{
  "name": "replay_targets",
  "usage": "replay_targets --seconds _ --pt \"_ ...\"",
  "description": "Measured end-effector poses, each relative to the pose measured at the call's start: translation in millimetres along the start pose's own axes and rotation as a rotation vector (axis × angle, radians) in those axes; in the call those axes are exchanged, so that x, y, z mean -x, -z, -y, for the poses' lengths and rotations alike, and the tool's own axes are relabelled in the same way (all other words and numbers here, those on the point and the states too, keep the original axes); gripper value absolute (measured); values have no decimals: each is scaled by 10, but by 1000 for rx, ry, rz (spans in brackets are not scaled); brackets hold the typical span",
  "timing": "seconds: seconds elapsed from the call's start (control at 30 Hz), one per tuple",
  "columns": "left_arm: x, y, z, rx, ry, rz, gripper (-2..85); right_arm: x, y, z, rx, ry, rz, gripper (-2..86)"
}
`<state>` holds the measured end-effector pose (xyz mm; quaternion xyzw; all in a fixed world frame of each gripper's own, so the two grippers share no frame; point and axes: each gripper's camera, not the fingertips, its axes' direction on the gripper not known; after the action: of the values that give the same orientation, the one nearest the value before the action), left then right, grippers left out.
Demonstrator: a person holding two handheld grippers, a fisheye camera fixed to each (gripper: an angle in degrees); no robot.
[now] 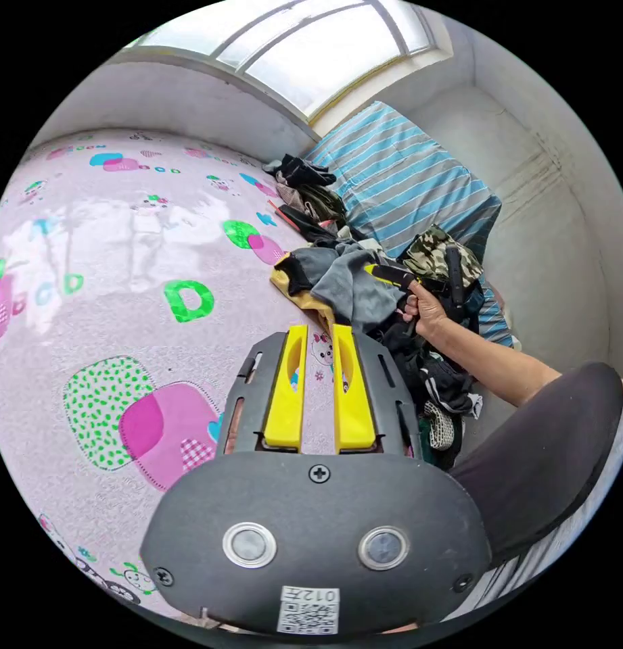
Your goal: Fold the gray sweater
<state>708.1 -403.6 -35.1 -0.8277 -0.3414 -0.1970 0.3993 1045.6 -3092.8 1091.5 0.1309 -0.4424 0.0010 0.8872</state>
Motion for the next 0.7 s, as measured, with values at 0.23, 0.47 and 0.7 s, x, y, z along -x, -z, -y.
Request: replay_targets --seconds 0.23,0.47,0.7 --pt "375 -1027 82 137 -9 -46 84 -291 -184 212 190 -12 -22 104" --pt "735 -1259 -18 166 16 -92 115 -876 667 -111 4 -57 215 9" --pt "557 -1356 -155 205 -40 -219 140 -1835 1555 -686 -105 -162 604 -1"
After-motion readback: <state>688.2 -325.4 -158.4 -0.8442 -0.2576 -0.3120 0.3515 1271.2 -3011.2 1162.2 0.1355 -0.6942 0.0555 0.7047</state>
